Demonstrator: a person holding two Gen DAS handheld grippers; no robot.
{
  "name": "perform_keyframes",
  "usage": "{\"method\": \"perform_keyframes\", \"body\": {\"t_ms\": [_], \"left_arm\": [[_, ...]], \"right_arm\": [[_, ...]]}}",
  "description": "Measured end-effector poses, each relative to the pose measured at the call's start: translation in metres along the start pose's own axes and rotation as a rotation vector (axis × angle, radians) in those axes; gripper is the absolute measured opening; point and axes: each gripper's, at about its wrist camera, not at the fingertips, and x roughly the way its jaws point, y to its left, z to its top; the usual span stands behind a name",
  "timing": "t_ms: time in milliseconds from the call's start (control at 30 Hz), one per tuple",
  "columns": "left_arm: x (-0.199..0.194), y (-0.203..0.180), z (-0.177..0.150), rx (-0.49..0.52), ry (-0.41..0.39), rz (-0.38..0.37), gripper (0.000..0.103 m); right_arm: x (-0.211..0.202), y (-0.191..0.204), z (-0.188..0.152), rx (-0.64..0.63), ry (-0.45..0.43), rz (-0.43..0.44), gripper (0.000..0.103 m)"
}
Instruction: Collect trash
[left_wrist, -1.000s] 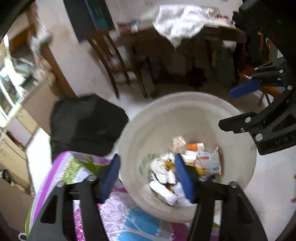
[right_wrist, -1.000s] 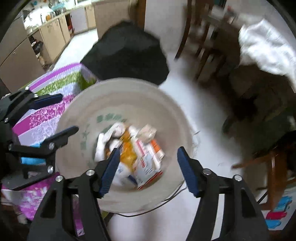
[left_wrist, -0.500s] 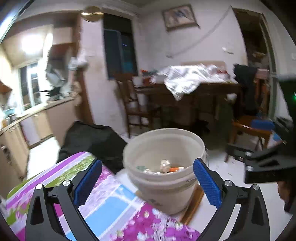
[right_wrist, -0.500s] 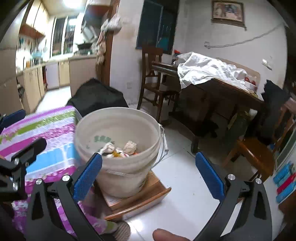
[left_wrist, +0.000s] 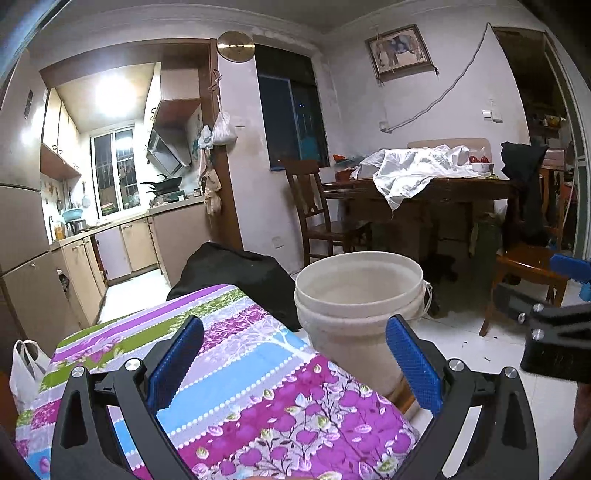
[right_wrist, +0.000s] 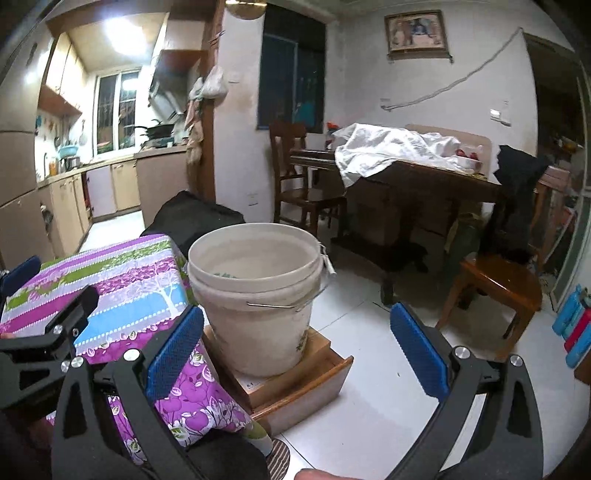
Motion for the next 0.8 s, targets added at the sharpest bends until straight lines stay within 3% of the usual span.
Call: {"method": "perform_keyframes", "body": {"t_ms": [800], "left_arm": [[-0.016,-0.022,-0.004,0.019,0.004,-0.035,0.098]], "right_arm": [[-0.013,-0.018,-0.017,0.063,0.014,-0.020,0.097]]}}
